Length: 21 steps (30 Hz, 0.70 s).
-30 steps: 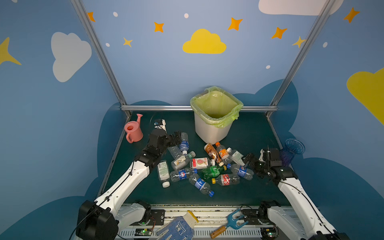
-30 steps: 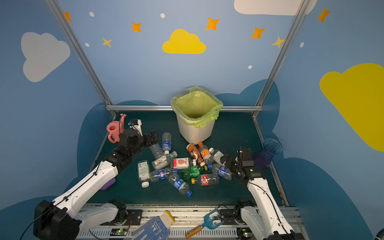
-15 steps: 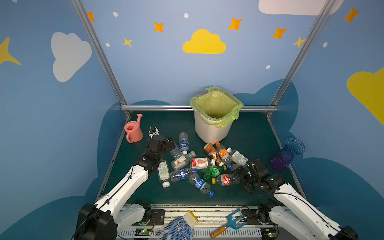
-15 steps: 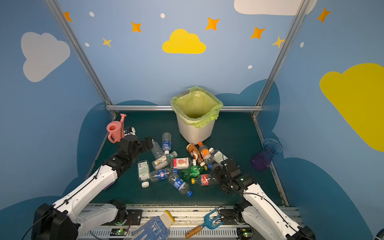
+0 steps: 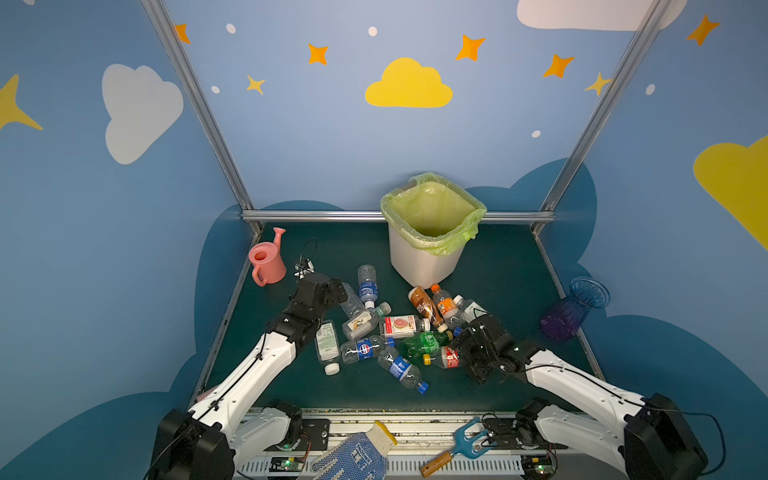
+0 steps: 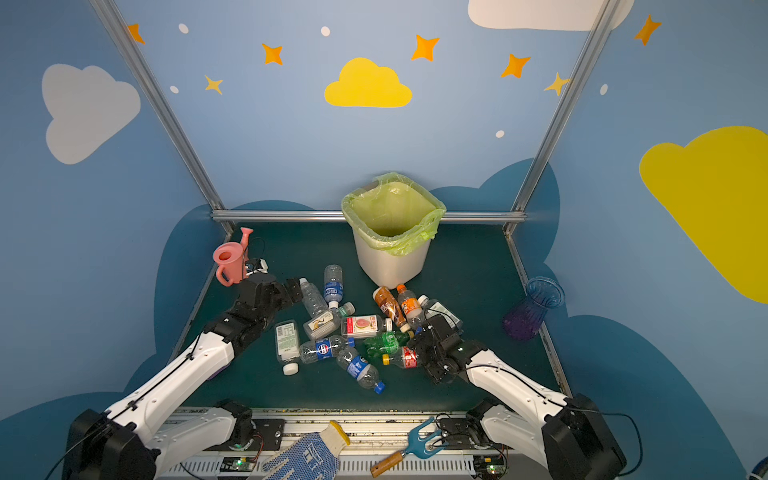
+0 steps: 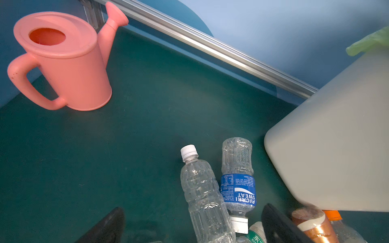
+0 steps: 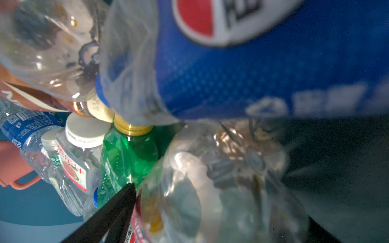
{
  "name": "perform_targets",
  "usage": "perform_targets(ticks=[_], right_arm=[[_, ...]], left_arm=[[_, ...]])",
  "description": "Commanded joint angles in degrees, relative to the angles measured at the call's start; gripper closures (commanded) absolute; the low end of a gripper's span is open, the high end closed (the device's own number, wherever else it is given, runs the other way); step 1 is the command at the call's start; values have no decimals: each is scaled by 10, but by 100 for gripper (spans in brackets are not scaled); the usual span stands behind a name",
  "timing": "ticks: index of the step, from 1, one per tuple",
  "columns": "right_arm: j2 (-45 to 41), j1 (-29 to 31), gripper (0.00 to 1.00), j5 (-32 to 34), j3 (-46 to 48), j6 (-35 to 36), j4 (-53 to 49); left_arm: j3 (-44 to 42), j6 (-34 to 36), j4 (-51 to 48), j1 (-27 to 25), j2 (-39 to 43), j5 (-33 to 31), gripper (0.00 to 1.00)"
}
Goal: Throw the plastic bottles in the bin
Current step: 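Grasp the clear bottle with the right gripper while the left gripper withdraws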
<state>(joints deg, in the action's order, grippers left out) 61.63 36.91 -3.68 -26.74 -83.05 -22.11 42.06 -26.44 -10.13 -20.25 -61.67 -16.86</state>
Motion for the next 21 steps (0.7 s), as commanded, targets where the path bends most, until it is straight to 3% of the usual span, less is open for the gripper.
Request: perform_targets(ticks=[1, 5, 21], right_arm=[[18, 3, 8, 23, 7, -11, 18], [31, 3, 11, 38, 11, -22, 26], [49, 5, 42, 59, 20, -17, 66]], left_arm=[[-5, -2, -9, 5, 4, -5, 0], [-8, -3, -9, 6, 1, -4, 0], [-22, -16, -27, 17, 6, -18, 0]])
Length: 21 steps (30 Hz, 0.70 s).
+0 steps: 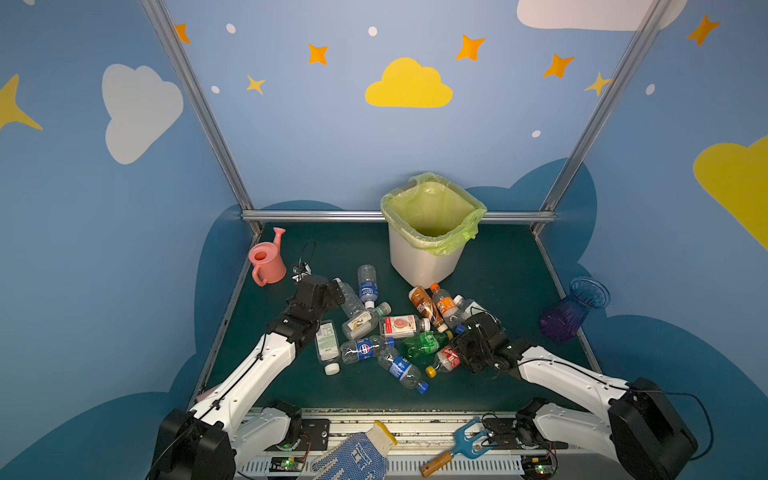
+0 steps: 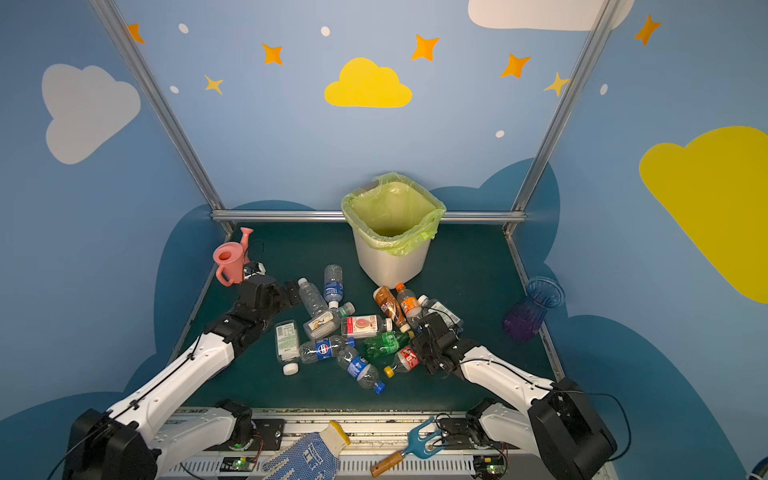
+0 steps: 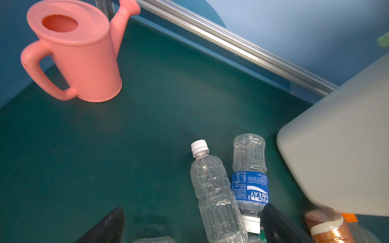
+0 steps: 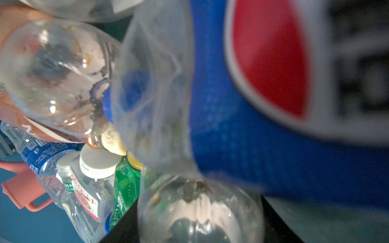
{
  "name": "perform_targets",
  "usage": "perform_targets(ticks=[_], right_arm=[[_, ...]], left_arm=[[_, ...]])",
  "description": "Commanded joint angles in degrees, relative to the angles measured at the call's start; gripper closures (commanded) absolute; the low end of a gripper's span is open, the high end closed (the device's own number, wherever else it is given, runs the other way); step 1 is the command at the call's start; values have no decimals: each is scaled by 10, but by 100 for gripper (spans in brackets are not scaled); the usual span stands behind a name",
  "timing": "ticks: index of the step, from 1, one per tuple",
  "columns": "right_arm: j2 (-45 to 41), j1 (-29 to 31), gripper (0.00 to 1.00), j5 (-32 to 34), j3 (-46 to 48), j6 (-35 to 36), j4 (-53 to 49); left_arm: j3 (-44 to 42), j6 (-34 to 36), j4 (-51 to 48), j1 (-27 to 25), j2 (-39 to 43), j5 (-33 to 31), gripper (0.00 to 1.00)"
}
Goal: Throw the plastic bottles in the bin
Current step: 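Grasp the clear bottle with the right gripper while the left gripper withdraws, then lift the clear bottle over the bin and release it with the right gripper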
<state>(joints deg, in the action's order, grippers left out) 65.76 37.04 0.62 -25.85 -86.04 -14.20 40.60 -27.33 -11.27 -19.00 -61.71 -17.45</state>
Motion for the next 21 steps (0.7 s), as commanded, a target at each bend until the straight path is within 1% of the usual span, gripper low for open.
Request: perform_targets(ticks=[1, 2, 5, 7, 9, 11, 14, 17, 19, 21], right_arm=[[1, 4, 45, 17, 7, 21, -14], [-3, 4, 46, 20, 3, 27, -17], [-29, 5, 55, 44, -5, 55, -15], [-54, 5, 56, 64, -11, 84, -10], [-71, 4, 54, 78, -35, 123, -17], [-81, 3, 53, 91, -71, 180, -25], [-91, -12, 53, 108, -142, 291, -34], [-106, -65, 53, 97, -230, 424, -42], [-115, -116, 54, 80, -311, 516, -58], [-123, -151, 54, 89, -390, 591, -71]], left_arm=[[-10, -9, -15, 6, 8, -13, 0], [-11, -12, -16, 8, 9, -12, 0], [-14, -20, -17, 13, 11, -13, 0], [-15, -26, -16, 15, 10, -14, 0], [-17, -30, -18, 16, 9, -18, 0], [-18, -35, -20, 18, 7, -21, 0], [-20, -44, -24, 19, 5, -26, 0], [-21, -49, -32, 21, 6, -31, 0], [-22, -52, -36, 21, 7, -34, 0], [-25, -57, -37, 23, 5, -36, 0]])
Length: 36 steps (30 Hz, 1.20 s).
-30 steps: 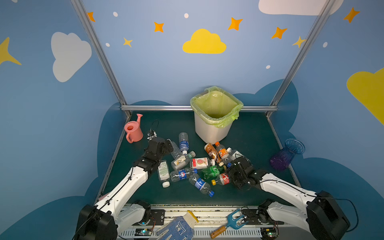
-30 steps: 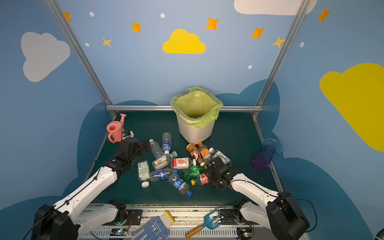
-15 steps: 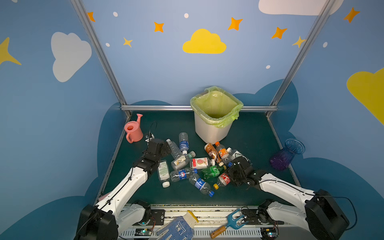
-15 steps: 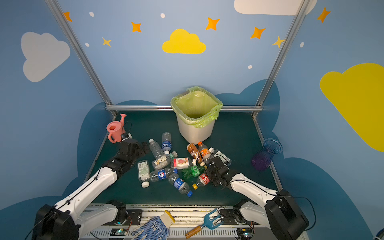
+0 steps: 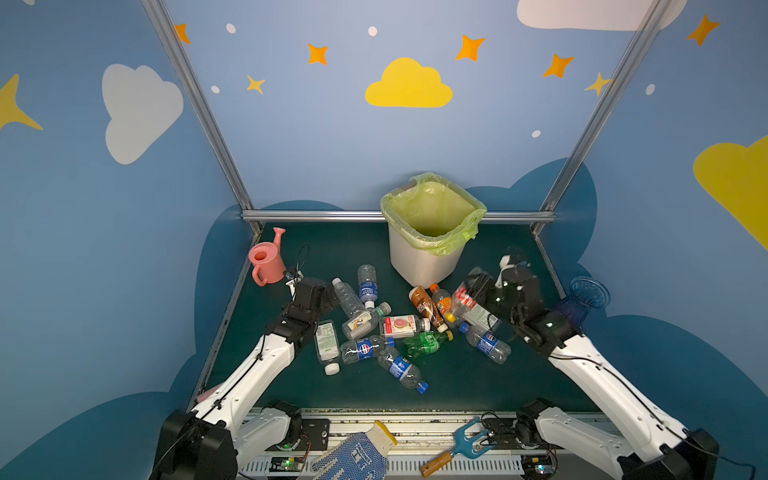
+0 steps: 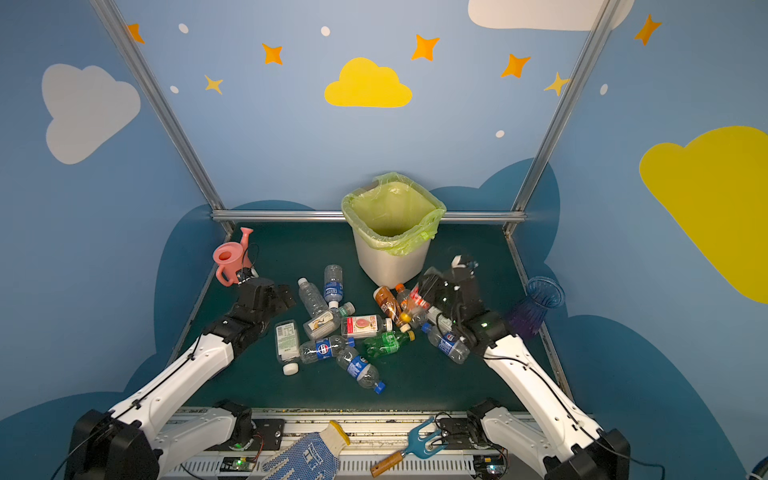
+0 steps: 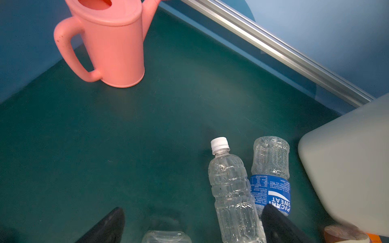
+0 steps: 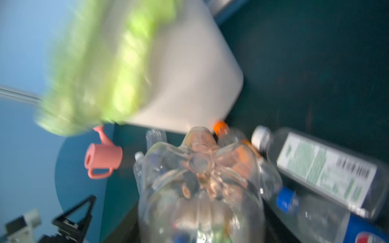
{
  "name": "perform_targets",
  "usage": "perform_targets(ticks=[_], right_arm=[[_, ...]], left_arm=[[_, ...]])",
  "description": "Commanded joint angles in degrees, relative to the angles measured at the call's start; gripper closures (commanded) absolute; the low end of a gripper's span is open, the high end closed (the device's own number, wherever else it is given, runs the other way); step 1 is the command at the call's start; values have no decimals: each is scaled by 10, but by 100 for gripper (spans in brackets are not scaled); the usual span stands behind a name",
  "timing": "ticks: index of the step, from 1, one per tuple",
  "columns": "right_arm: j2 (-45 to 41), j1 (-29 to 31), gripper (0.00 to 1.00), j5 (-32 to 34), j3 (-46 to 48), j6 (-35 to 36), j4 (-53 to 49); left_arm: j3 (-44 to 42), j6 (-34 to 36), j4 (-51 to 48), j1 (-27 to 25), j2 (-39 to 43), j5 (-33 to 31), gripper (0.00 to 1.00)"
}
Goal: Throw the plastic bottles in the bin
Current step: 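Lift the clear bottle over the bin and release it with the right gripper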
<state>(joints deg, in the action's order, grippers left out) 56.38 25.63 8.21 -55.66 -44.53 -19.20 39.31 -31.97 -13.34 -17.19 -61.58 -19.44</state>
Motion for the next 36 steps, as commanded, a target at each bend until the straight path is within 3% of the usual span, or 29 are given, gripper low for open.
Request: perform_targets(ticks=[1, 5, 10, 13, 16, 19, 22, 23, 30, 36], right_arm=[[-33, -49, 54, 21, -123, 206, -21], [-44, -74, 51, 47, -233, 296, 15], [10, -82, 50, 17, -271, 302, 81], [120, -88, 48, -71, -315, 263, 91], [301, -80, 45, -231, -453, 264, 13], [420, -60, 34, -237, -608, 306, -123], [387, -66, 6, -206, -574, 284, -67], [355, -68, 4, -186, -543, 287, -38], [225, -82, 2, -113, -441, 302, 1], [189, -112, 2, -119, -376, 291, -9]], left_arm=[[-13, -14, -18, 6, 3, -17, 0], [-15, -30, -20, 10, -3, -15, 0], [-15, -39, -24, 10, -3, -10, 0], [-18, -45, -29, 11, 3, -10, 0], [-20, -51, -39, 10, 6, -12, 0], [-17, -56, -63, 11, 14, -11, 0], [-17, -60, -91, 10, 29, -21, 0], [-18, -60, -98, 11, 35, -24, 0], [-38, -40, -84, 11, 75, -16, 0], [-38, -34, -63, 9, 66, 17, 0]])
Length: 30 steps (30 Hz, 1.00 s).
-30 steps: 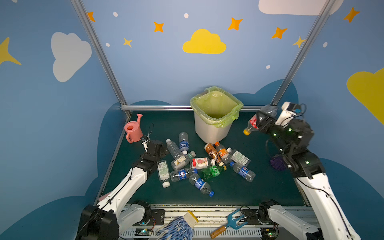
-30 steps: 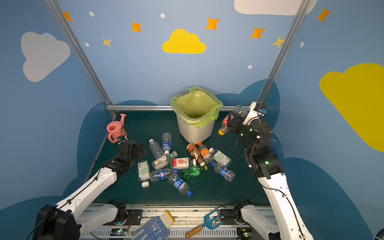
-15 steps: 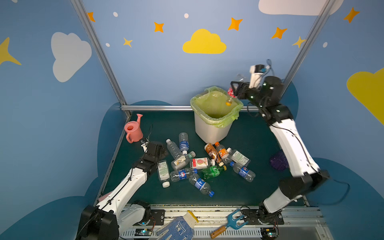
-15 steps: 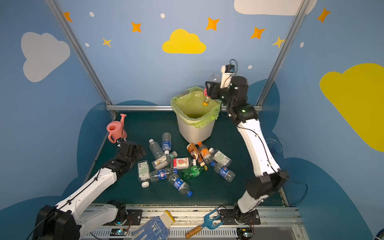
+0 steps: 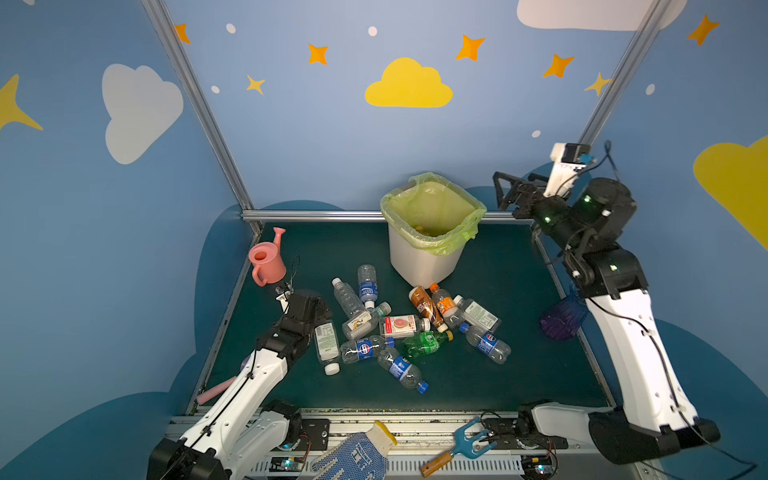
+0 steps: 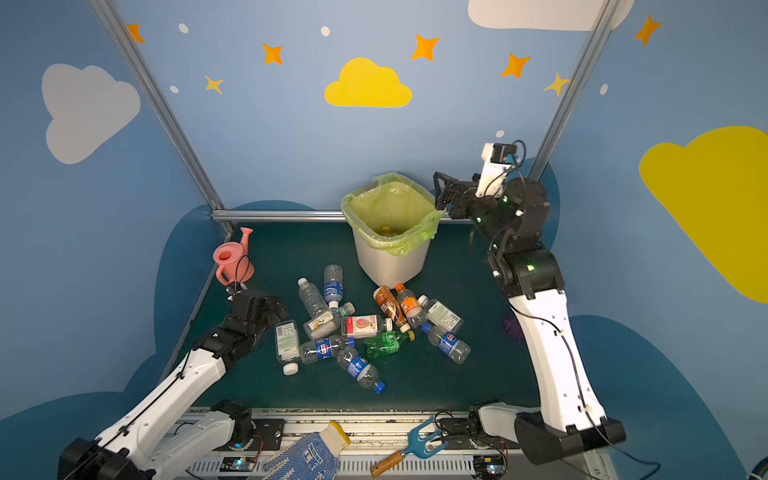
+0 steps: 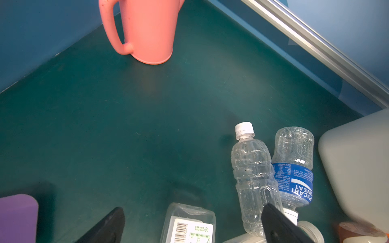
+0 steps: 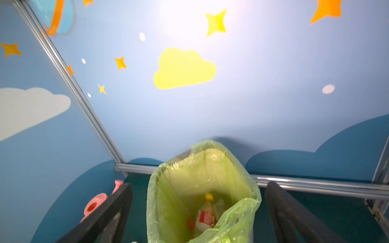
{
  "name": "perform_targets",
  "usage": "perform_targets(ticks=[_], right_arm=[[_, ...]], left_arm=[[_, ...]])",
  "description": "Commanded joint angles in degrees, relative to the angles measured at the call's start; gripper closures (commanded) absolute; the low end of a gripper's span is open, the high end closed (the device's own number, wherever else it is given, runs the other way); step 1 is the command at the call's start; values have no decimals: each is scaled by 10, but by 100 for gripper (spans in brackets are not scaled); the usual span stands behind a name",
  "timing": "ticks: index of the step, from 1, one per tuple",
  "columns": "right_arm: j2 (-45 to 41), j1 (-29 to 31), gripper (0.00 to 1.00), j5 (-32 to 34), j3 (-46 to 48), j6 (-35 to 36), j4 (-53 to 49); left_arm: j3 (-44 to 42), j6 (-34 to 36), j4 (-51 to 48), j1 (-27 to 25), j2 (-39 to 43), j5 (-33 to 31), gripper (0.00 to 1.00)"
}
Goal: Throw the plastic bottles in the bin
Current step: 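Lift the clear bottle over the bin and release it with the right gripper, then lower the right gripper while the left gripper grasps a clear water bottle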
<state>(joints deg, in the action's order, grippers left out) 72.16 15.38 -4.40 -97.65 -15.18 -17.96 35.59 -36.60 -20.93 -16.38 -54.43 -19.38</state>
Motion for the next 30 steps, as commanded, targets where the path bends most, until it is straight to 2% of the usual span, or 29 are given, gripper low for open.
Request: perform_targets(ticks=[1, 7, 10, 18, 23, 30], right_arm=[[24, -16, 2, 6, 62, -8, -20], [-23, -70, 2, -19, 200, -50, -1], [-46, -100, 2, -38, 278, -67, 10], [-103, -170, 2, -70, 477, -115, 36], [-140, -199, 2, -72, 569, -139, 45], [-177, -227, 2, -72, 639, -154, 49]], left_arm=[[2, 13, 17, 2, -12, 24, 0], [28, 31, 64, 2, -71, 84, 0], [50, 8, 72, 6, -116, 93, 0], [103, 8, 113, 30, -230, 202, 2], [128, -12, 125, 55, -300, 292, 9], [159, -13, 138, 59, -363, 366, 18]])
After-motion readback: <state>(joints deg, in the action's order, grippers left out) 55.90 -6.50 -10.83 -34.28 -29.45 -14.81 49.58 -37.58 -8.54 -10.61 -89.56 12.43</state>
